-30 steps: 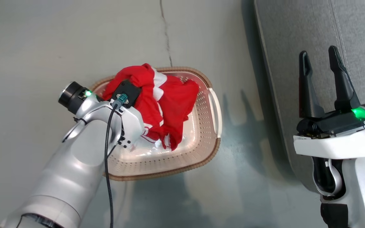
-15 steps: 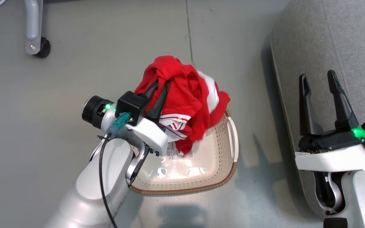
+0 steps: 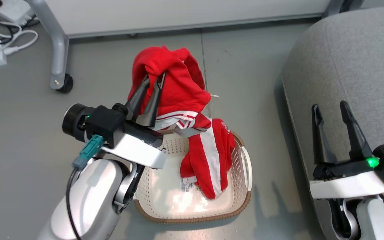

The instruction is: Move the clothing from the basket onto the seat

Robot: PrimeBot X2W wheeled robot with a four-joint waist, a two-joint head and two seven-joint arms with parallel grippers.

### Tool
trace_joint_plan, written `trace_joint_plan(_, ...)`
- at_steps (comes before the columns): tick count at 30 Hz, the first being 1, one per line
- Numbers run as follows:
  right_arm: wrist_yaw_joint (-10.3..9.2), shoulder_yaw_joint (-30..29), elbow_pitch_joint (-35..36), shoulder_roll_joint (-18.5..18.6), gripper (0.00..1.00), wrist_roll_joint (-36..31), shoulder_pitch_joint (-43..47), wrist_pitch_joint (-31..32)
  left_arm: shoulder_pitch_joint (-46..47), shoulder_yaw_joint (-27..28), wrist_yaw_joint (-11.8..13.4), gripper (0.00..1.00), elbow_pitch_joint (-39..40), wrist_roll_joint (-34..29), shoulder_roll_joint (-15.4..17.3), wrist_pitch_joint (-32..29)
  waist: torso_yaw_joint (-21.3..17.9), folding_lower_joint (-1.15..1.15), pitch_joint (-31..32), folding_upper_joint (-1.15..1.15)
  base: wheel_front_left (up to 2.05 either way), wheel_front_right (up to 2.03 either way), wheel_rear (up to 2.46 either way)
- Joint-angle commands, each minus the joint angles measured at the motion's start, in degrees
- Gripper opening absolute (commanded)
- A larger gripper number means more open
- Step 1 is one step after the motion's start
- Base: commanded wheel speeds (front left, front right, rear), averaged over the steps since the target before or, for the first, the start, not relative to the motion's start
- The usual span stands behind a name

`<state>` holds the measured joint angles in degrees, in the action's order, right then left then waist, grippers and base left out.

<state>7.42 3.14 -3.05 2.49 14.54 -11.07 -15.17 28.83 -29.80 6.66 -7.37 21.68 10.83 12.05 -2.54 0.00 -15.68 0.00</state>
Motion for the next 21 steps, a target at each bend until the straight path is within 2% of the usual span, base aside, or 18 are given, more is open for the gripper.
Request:
trace_joint_plan(1,0.13,0.30,-0.37,0.26,1.00,-0.03,1.17,-0.16,-1.01,0.81,0.62,0.00,2.30,0.65,0.93,-0.25,0.19,0.00,2.34,0.00,0.00,0.00,0.00)
trace_joint_plan(3,0.12,1.14,-0.97,0.27,1.00,0.36,2.71,-0.16,-2.42,1.74,1.53,0.00,6.87,0.91,2.37,-1.21,0.08,0.00,5.20,0.00,0.00,0.00,0.00)
trace_joint_plan(10,0.12,3.13,-2.35,0.27,1.00,0.65,5.85,-0.16,-5.91,2.25,2.82,0.00,11.01,1.90,4.31,-3.61,-0.60,0.00,10.40,0.00,0.00,0.00,0.00)
trace_joint_plan(21,0.12,5.07,-2.95,0.26,1.00,1.64,8.21,-0.16,-10.47,0.58,2.19,0.00,11.02,4.14,5.24,-5.57,-0.68,0.00,12.59,0.00,0.00,0.00,0.00)
